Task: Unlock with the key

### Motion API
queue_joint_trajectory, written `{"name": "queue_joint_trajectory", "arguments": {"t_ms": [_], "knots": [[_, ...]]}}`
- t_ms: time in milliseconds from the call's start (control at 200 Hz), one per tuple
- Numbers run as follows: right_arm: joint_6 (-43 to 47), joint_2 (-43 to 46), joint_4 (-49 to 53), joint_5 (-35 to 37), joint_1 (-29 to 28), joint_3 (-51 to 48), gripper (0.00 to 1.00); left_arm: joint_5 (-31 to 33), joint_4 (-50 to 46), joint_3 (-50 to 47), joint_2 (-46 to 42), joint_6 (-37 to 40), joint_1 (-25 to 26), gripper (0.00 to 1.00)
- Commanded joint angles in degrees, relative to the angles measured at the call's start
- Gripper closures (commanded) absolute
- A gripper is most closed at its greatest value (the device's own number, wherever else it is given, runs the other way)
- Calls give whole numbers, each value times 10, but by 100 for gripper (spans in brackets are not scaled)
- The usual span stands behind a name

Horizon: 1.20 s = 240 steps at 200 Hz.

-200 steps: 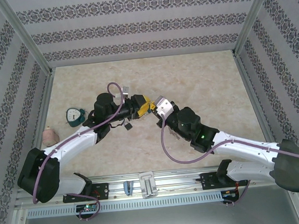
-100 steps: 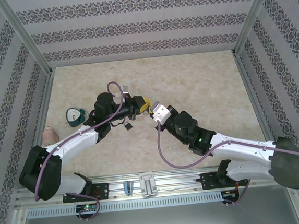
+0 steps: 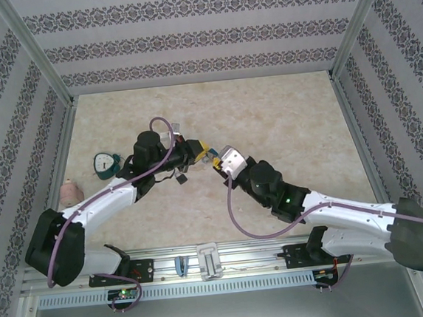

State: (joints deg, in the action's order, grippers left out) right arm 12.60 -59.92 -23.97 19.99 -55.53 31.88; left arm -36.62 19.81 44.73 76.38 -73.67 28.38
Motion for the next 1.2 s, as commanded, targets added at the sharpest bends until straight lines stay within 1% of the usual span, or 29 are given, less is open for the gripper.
{"name": "queue_joint_trajectory", "arguments": {"t_ms": [0,25,105,175,225,280,310,435,525,580,660,804,864,974,1109,1194], "knots": [[-135,35,39,-28,25,-4,55,80,-180,59,-39,160,-6,100],[-168,40,51,-44,38,-1,53,91,-189,61,-43,174,-6,100],[-282,43,102,-120,92,23,54,108,-192,61,-51,198,-6,100],[-382,26,156,-211,153,55,55,106,-179,59,-52,211,-6,100],[-444,6,169,-296,197,74,61,107,-169,54,-55,213,-6,100],[-496,-21,148,-381,232,80,66,114,-151,45,-61,216,-5,100],[-520,-34,127,-415,244,79,67,118,-141,40,-65,216,-5,100],[-598,-67,26,-493,257,70,64,141,-106,20,-82,213,2,100],[-655,-90,-40,-528,256,69,61,161,-80,9,-97,211,14,100],[-685,-103,-86,-538,254,64,60,167,-54,-1,-103,206,21,100],[-721,-124,-141,-546,253,56,57,162,-13,-14,-107,200,27,100],[-778,-171,-252,-590,253,55,56,141,98,-41,-104,173,38,100],[-795,-181,-289,-599,250,54,57,143,114,-42,-105,171,43,100],[-806,-187,-317,-602,247,53,58,153,117,-42,-107,176,51,100],[-804,-187,-318,-608,245,54,58,152,133,-46,-104,169,54,100],[-803,-186,-320,-616,244,57,61,157,137,-49,-104,167,54,100]]}}
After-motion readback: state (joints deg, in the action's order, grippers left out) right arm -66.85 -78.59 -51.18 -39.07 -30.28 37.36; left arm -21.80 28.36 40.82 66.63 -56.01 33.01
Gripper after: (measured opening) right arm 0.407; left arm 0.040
